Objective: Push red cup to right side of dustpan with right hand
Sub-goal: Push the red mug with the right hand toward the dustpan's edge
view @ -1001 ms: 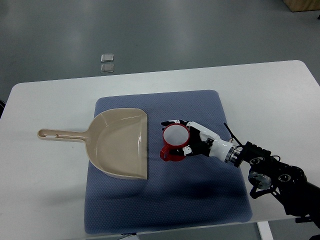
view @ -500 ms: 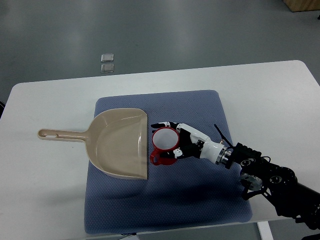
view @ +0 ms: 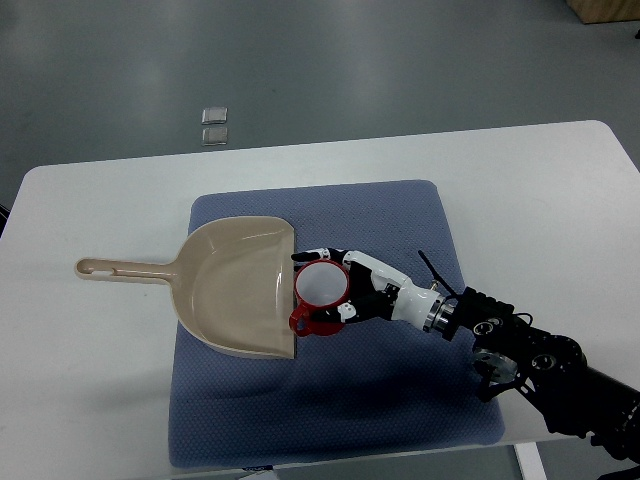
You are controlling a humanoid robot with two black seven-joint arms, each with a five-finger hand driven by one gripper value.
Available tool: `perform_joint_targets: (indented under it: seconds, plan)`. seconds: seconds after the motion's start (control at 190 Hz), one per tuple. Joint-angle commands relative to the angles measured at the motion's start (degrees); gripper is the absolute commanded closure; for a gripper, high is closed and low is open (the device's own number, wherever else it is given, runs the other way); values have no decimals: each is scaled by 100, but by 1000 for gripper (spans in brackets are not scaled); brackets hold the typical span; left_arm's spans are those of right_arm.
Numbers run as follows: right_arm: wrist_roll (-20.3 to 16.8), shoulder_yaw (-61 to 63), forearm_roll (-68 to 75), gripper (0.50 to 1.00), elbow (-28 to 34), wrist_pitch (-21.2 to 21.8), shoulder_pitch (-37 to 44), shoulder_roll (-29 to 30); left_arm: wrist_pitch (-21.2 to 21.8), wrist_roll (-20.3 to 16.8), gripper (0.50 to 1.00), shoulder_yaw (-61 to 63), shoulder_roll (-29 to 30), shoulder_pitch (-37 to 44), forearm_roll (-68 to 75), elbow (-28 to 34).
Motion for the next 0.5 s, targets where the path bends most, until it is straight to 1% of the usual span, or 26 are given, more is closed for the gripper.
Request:
perform_joint_targets:
  seconds: [0.0, 0.495]
  plan:
    - [0, 0, -6, 564, 88, 0, -18, -8, 0, -2, 500, 0, 0, 0, 0, 2]
    - [0, 97, -15, 564, 158, 79, 18, -96, 0, 7, 500, 0, 0, 0, 0, -7]
